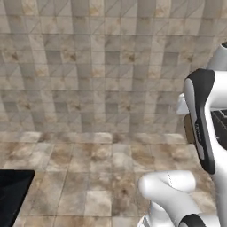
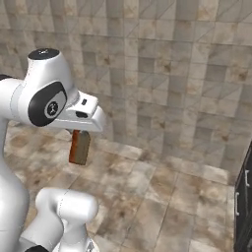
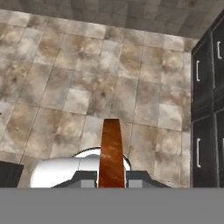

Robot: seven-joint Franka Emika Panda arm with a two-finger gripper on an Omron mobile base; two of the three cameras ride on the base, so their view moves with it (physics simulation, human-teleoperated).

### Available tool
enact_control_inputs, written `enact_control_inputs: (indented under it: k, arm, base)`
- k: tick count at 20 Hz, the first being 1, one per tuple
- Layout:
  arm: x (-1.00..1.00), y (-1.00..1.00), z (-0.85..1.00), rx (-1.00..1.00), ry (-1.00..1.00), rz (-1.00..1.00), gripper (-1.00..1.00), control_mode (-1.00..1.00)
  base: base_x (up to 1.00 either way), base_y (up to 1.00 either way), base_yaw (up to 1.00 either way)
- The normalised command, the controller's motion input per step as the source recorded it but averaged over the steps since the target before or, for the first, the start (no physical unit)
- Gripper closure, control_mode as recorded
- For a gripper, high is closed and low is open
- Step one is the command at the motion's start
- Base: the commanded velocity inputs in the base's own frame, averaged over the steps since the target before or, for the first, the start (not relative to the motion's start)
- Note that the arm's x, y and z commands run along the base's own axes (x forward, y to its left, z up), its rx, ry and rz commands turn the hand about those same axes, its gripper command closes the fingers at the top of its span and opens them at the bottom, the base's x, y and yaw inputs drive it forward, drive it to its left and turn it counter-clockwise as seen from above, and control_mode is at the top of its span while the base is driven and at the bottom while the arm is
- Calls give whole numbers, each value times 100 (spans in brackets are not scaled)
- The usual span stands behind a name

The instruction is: Start the toaster. Once the lever pops up, take the bread to the plate on the dining counter.

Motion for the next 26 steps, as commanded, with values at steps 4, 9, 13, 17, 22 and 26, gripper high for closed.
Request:
enact_control_inputs:
  k: [4,9,13,17,22,26]
  arm:
    - [0,0,0,0,0,0,100,100]
    - [0,0,0,0,0,0,100,100]
    - [0,0,0,0,0,0,100,100]
    - [0,0,0,0,0,0,100,100]
    - [0,0,0,0,0,0,100,100]
    - [0,0,0,0,0,0,100,100]
  base:
    - [79,-32,36]
    - [85,-15,42]
    - [100,-1,48]
    - [99,-7,53]
    - [100,-5,56]
    - [100,-2,58]
